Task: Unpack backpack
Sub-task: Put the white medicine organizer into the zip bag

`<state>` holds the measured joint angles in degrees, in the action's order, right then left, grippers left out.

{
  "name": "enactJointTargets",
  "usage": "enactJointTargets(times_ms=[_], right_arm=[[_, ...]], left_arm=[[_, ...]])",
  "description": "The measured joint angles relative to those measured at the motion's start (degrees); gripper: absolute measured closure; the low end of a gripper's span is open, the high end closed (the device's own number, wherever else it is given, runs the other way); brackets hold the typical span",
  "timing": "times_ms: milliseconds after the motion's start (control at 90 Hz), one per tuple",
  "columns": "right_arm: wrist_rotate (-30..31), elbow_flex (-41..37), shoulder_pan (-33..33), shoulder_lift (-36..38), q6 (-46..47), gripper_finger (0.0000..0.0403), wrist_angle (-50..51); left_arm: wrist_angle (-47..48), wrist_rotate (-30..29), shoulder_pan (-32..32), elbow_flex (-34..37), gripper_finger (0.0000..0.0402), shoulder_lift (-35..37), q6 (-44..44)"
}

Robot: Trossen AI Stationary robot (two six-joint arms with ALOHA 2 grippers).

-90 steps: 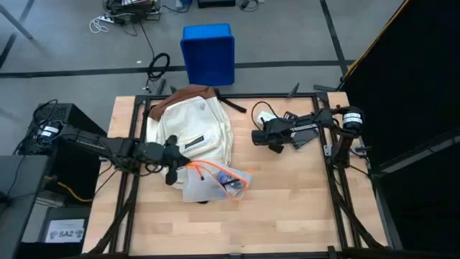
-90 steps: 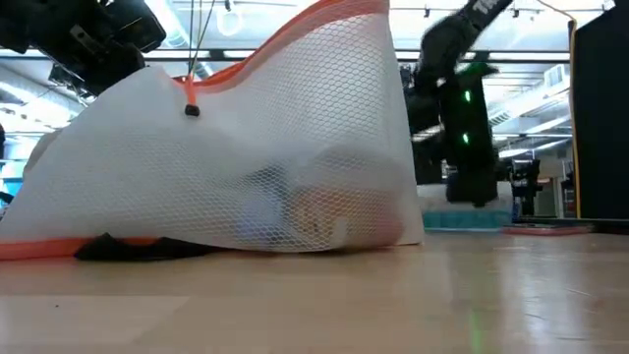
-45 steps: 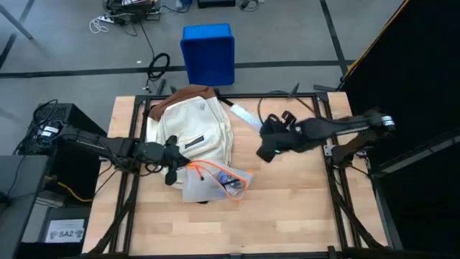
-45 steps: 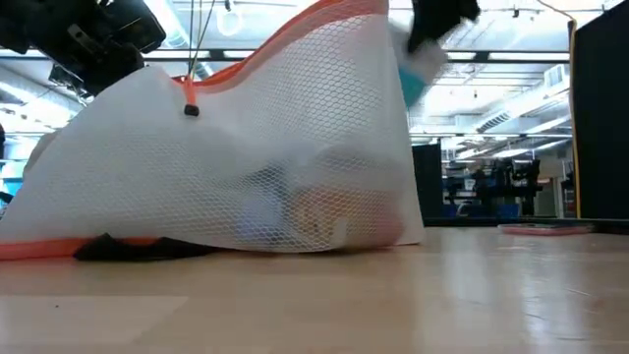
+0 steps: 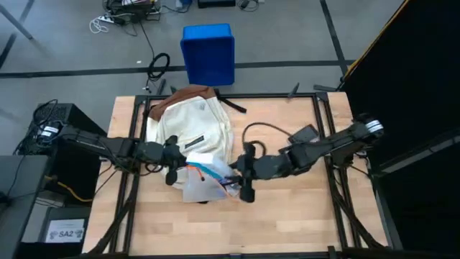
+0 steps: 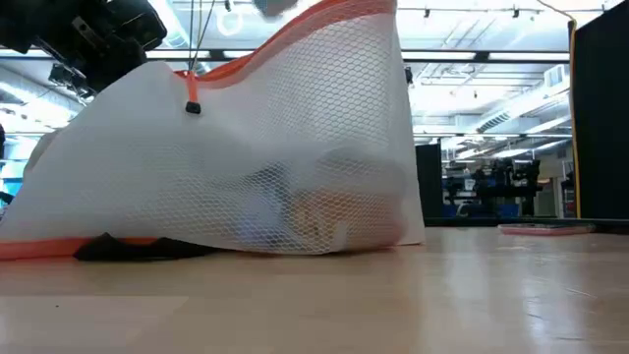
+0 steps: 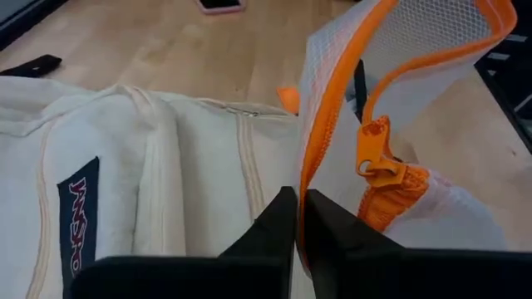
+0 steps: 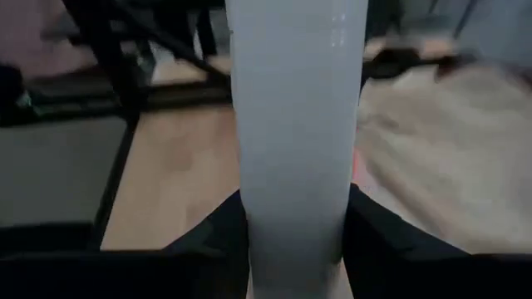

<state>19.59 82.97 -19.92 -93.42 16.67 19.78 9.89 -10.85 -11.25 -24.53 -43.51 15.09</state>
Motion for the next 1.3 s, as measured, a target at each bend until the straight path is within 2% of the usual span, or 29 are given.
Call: enactJointTargets(times_ms=[211, 511, 833, 1056, 1300], right_arm=[[-3.28, 0.01, 0.5, -0.28, 3.69, 0.0291, 2.19], [-3.02, 0.01, 0.9, -0.21, 8.63, 0.0291, 17.45], [-8.86, 0.49, 2.32, -0.1, 8.29, 0.0291, 27.24], [-14.88, 0.51, 3.57, -0.12, 4.15, 0.0291, 27.94], [-15.34, 0.51, 3.91, -0.21, 0.63, 0.0291, 28.78]], left_arm=[[0.24, 0.0, 0.02, 0.0, 0.0402, 0.0, 0.0], [0.25, 0.0, 0.02, 0.0, 0.0402, 0.0, 0.09], [-1.75, 0.0, 0.01, -0.01, 0.0402, 0.0, -1.89], [-3.7, 0.02, 0.0, -0.02, 0.0402, 0.0, -4.08], [-7.44, 0.03, 0.01, 0.0, 0.0402, 0.01, -7.09]])
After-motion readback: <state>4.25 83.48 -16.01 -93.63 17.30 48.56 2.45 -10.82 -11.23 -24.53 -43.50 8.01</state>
